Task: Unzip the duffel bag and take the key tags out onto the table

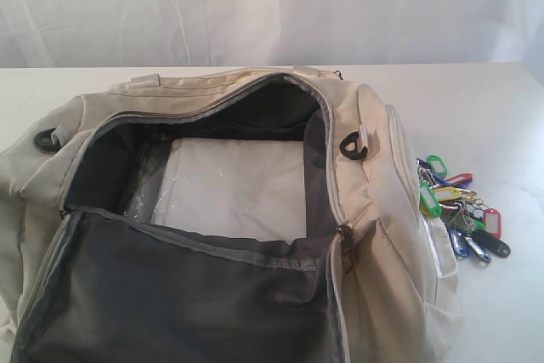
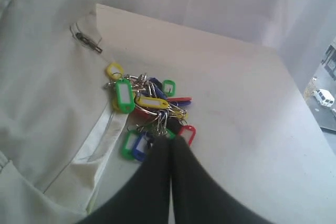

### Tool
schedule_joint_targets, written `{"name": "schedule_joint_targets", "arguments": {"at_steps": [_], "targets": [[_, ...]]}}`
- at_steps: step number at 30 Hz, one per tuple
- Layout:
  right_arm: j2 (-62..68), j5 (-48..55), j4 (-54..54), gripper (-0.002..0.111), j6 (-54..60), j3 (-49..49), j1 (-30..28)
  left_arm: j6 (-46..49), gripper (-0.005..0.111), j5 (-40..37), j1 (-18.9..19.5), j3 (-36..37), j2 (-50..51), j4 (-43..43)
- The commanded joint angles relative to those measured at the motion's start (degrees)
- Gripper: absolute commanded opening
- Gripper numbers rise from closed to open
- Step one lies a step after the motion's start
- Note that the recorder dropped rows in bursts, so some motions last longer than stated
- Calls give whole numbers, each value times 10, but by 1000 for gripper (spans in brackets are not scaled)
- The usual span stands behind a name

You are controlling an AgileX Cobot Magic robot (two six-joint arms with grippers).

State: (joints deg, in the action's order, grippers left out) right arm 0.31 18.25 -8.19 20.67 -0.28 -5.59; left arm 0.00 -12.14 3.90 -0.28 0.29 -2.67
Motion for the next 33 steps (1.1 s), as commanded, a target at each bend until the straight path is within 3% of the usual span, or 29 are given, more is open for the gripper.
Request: {"name": "schedule_joint_targets", "arguments": {"at_steps": [1,10,33], "targets": [[-3,-6,17,0,0,3,-3,0,0,2,0,3,-3,-5],[-3,-3,61,0,0,3,-70,0,0,2,0,3,-3,-5],[-3,0,55,0,-12,3,-71,0,0,2,0,3,-3,-5]]}}
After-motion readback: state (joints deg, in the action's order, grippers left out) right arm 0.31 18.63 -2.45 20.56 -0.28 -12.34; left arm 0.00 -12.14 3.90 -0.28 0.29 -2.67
